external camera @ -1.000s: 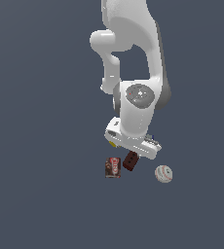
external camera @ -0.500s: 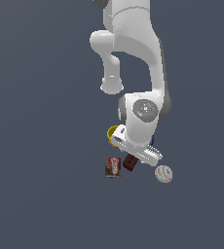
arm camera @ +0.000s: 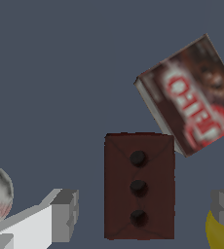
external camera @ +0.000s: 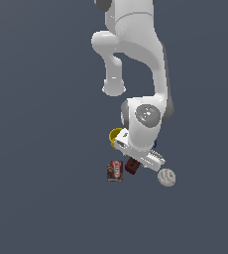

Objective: Pick up a designated object from a clutter of objects.

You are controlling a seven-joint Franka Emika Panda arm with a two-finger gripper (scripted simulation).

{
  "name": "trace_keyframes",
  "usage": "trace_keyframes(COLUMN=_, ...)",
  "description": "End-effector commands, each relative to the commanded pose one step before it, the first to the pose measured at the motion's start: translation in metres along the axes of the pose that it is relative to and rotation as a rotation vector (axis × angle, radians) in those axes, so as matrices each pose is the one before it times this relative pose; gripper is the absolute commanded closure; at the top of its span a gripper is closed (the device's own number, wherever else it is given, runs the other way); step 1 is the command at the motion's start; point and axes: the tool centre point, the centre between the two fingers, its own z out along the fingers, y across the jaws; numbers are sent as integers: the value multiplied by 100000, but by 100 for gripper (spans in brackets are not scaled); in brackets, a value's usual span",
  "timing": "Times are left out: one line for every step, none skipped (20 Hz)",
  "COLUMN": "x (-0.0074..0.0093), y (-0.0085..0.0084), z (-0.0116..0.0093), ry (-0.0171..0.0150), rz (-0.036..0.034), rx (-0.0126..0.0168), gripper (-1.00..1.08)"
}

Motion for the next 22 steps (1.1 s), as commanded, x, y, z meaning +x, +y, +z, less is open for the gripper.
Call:
trace_keyframes(x=-40, y=32, z=760, ry=-63, rz=48, rx=-66, gripper=-92)
trace_keyframes(x=3, y=24, z=429, ry=16, rz=67, rx=8, gripper=-92)
trace_keyframes(x=-27, y=-7, z=503, ry=0, rz=0, rx=0, gripper=-92)
trace_keyframes(x=-4, y=22, z=554, ry=16, rz=67, rx=8, gripper=-92)
trace_keyframes(x=-29, y=-9, z=550, ry=0, rz=0, rx=0, gripper=-92)
trace_keyframes(x=5, y=20, z=467, ry=16, rz=67, rx=8, gripper=-92)
trace_keyframes(x=-14, y=-13, z=405, ry=0, rz=0, rx=0, gripper=-92)
trace_keyframes(x=22, y=13, z=322, ry=15, rz=67, rx=9, gripper=-92)
trace_keyframes(x=4, y=-21, z=259, ry=0, rz=0, rx=0, gripper=-92)
trace_keyframes(x=12, y=-24, z=188, ry=0, rz=0, rx=0, gripper=-92)
trace_keyframes(x=18, y=-26, z=121, ry=0, rz=0, rx=0, gripper=-92)
trace_keyframes(x=18, y=-22, z=63, ry=0, rz=0, rx=0, gripper=-92)
trace_keyframes(x=8, y=-9, z=18, ry=0, rz=0, rx=0, gripper=-92)
trace_keyframes(x=0, y=0, z=0, ry=0, rz=0, rx=0, gripper=108)
trace_keyframes(x=0, y=0, z=0, ry=0, rz=0, rx=0, gripper=108)
trace_keyframes(x=0, y=0, z=0, ry=0, rz=0, rx=0, gripper=108)
trace_keyframes(x=0, y=0, z=0, ry=0, rz=0, rx=0, gripper=108)
trace_keyframes(x=0, y=0, z=0, ry=0, rz=0, rx=0, gripper=108)
trace_keyframes(x=0, y=0, z=0, ry=0, rz=0, rx=0, gripper=108)
trace_keyframes(x=0, y=0, z=0, ry=0, rz=0, rx=0, gripper=108)
trace_keyframes(x=0, y=0, z=0, ry=0, rz=0, rx=0, gripper=108)
trace_keyframes(x=0, y=0, z=0, ry=0, rz=0, rx=0, gripper=108)
